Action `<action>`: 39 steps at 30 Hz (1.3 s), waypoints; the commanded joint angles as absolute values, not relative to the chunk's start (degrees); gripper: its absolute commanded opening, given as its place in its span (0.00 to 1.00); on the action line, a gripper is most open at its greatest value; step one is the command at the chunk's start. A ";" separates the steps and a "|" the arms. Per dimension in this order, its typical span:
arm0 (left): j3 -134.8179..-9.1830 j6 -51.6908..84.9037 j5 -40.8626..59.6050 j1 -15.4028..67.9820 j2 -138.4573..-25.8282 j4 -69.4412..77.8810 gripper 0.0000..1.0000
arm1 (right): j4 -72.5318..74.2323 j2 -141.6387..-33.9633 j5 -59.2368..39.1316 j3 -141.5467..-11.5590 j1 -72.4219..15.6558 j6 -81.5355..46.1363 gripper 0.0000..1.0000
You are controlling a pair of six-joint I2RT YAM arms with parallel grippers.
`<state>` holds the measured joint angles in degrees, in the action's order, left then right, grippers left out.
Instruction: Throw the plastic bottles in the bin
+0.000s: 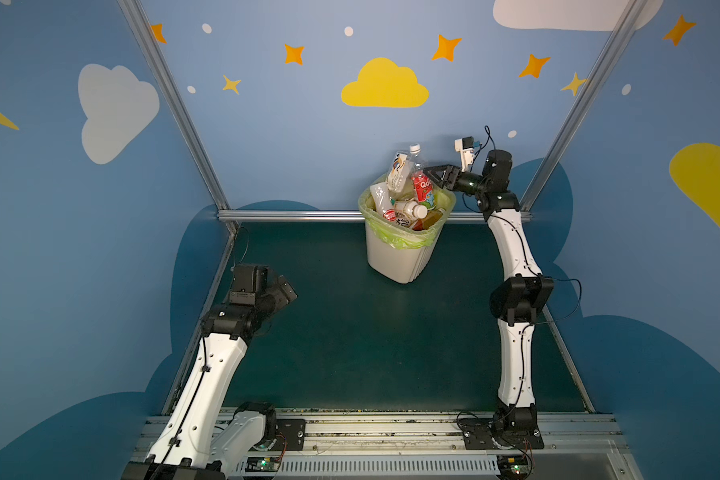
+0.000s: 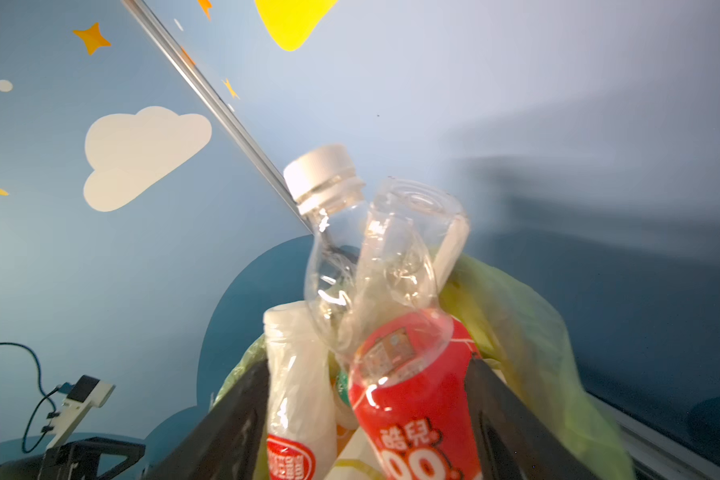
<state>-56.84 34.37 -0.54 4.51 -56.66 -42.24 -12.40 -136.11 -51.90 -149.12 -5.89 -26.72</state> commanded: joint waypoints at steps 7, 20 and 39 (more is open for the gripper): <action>-54.09 34.70 0.00 4.40 -54.76 -42.12 0.97 | -7.85 -117.67 -44.01 -129.05 -2.23 -24.65 0.76; -50.91 29.15 -1.36 4.36 -56.19 -32.55 1.00 | -9.39 -82.04 -30.48 -90.97 2.72 -16.59 0.92; -21.80 14.31 -21.42 -1.50 -69.30 25.57 1.00 | -14.22 -64.21 -29.89 -63.11 12.49 -15.64 0.94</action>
<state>-21.69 18.79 -20.71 -1.17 -66.22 12.23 -15.00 -65.69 -30.52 -64.23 12.29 -16.03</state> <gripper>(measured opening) 0.998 0.944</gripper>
